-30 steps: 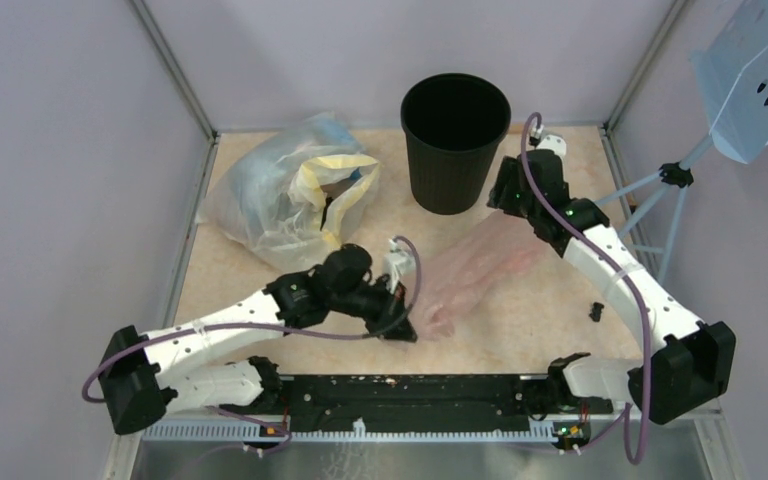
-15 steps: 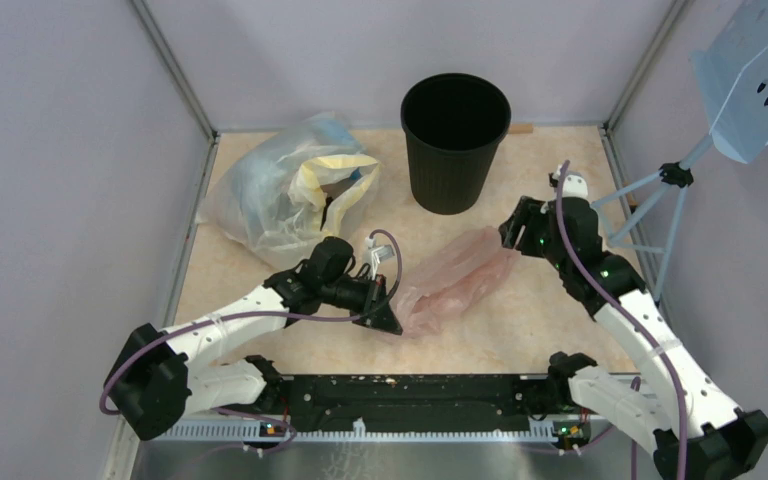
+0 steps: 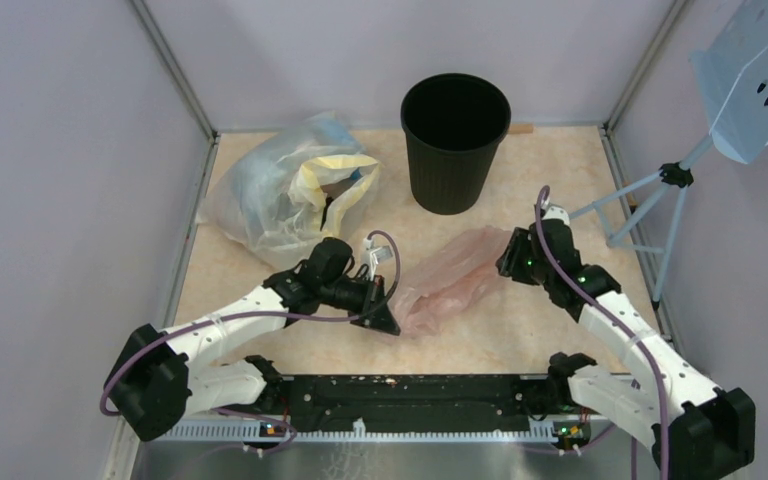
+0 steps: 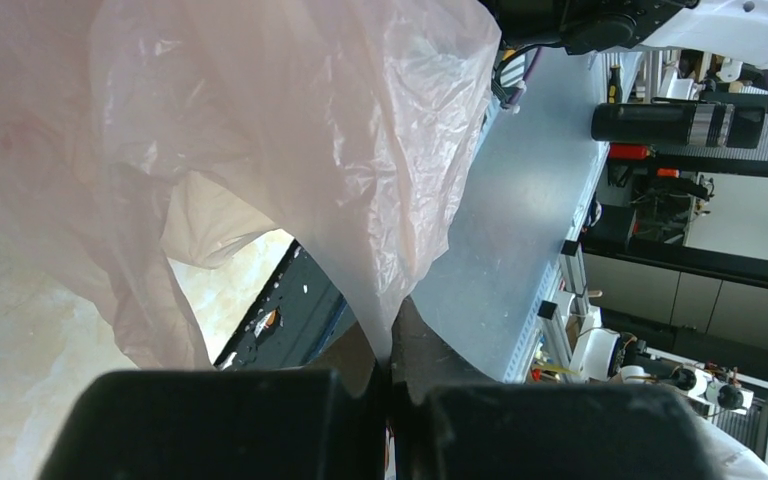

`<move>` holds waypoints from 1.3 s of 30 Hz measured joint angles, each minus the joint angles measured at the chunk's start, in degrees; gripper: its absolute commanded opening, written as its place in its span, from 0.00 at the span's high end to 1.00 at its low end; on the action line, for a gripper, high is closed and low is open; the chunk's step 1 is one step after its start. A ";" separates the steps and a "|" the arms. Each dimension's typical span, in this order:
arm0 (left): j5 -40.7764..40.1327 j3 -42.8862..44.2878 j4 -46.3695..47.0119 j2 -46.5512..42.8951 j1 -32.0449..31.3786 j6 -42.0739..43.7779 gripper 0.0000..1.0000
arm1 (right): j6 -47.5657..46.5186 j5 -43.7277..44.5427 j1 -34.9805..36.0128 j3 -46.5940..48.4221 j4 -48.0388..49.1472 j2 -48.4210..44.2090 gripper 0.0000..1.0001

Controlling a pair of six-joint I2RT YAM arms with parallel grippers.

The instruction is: Put the trash bags into the trash bin

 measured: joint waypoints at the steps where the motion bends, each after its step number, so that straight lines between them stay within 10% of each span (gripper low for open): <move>1: -0.13 -0.07 -0.07 -0.02 0.00 0.00 1.00 | 0.28 0.00 0.00 -0.02 0.31 0.83 0.58; 7: -0.76 -1.07 -0.31 -0.11 0.00 -0.02 1.00 | 2.51 -0.31 -0.02 -3.43 5.14 3.37 0.61; 11: -1.31 -1.27 -0.70 -0.11 0.02 0.11 1.00 | 3.52 -0.94 -0.13 -3.85 7.58 6.95 1.00; 35: -8.92 -5.77 -8.79 -9.57 26.36 -0.04 0.99 | 1.51 -5.73 -21.07 0.39 0.00 0.07 1.00; 39: -6.36 -6.64 -8.20 -11.34 27.34 0.15 0.92 | 2.38 -5.11 -21.33 -1.44 2.19 0.00 0.74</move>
